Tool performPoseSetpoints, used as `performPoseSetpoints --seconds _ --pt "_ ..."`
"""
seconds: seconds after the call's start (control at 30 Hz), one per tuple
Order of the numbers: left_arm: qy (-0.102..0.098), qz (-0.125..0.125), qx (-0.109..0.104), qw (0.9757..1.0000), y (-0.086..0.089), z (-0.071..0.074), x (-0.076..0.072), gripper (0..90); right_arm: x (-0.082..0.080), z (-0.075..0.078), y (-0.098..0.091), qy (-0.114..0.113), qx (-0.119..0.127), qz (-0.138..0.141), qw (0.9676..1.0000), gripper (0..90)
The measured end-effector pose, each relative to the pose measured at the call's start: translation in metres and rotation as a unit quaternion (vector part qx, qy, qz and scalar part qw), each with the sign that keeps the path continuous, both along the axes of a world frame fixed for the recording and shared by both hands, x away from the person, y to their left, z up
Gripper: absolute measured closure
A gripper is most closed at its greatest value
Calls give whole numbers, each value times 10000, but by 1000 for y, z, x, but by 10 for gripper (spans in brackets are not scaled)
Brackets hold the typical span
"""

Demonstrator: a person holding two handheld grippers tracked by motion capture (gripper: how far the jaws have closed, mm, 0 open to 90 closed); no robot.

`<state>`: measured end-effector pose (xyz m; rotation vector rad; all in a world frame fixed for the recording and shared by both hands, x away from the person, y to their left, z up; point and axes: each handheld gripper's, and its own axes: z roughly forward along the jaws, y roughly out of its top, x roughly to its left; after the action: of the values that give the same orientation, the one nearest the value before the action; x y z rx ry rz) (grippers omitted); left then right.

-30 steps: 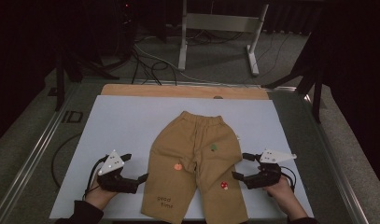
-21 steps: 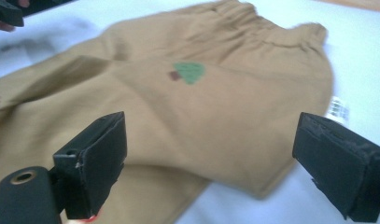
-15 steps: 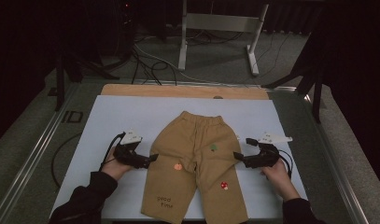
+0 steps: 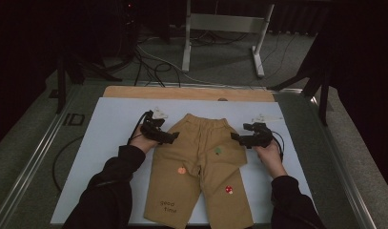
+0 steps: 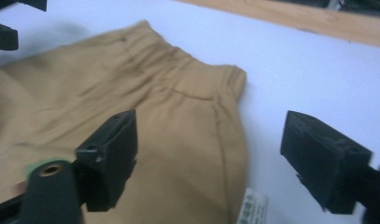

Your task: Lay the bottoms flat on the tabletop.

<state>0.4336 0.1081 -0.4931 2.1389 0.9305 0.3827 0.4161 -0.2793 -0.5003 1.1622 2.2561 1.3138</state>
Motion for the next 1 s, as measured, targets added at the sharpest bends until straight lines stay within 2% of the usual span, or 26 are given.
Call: performPoseSetpoints --seconds 0.03,0.07,0.13,0.17,0.23,0.27,0.33,0.37,0.4,0.47,0.5,0.53,0.57,0.63,0.67,0.7,0.73,0.77,0.8,0.87,1.0 --pt "-28 29 59 10000 -4 -2 4 88 4 -2 1 46 -26 -64 10000 205" --pt "-48 72 96 9999 -8 -5 9 131 7 -5 2 101 -63 -138 9998 211" --pt "56 67 115 9999 -14 -9 18 158 12 -10 3 313 -32 -137 9994 165" --pt "90 50 165 9998 -17 -12 23 168 14 -12 4 397 -25 -168 9991 177" --pt "31 69 371 9993 -22 -15 30 234 16 -15 6 449 -206 -262 9984 270" --pt "63 80 432 9990 -24 -17 34 248 18 -16 6 450 -242 -294 9983 302" --pt "176 117 488 9986 -25 -22 40 310 20 -16 7 526 -192 -258 9981 461" --pt "216 122 519 9983 -26 -25 43 319 21 -16 7 567 -255 -267 9977 473" --pt "273 127 494 9983 -25 -27 45 323 23 -16 9 568 -306 -239 9976 490" --pt "417 127 311 9986 -24 -30 47 348 25 -17 12 695 -495 -278 9960 612" --pt "369 94 319 9988 -25 -31 47 382 27 -18 13 730 -577 -210 9954 617" --pt "415 57 303 9987 -26 -30 47 389 27 -19 15 805 -655 -167 9945 663" --pt "431 3 284 9987 -26 -30 47 437 28 -19 17 859 -782 -195 9930 738" --pt "460 -119 226 9986 -27 -29 46 542 27 -18 19 808 -850 -162 9930 843" --pt "460 -119 226 9986 -27 -29 46 601 27 -18 19 808 -850 -162 9930 843" --pt "539 -88 164 9984 -28 -28 46 601 27 -18 19 780 -767 -175 9938 869" --pt "602 -130 152 9980 -29 -28 46 739 27 -16 19 742 -646 -184 9950 878" --pt "553 -154 164 9982 -29 -28 45 819 27 -16 20 706 -716 -200 9947 880" --pt "510 -152 198 9984 -30 -27 44 861 27 -16 20 705 -714 -212 9947 881" --pt "444 -95 249 9987 -29 -24 44 882 27 -14 22 626 -769 -203 9949 882" --pt "227 49 231 9995 -16 -11 43 886 35 -8 25 420 -645 -221 9968 882"
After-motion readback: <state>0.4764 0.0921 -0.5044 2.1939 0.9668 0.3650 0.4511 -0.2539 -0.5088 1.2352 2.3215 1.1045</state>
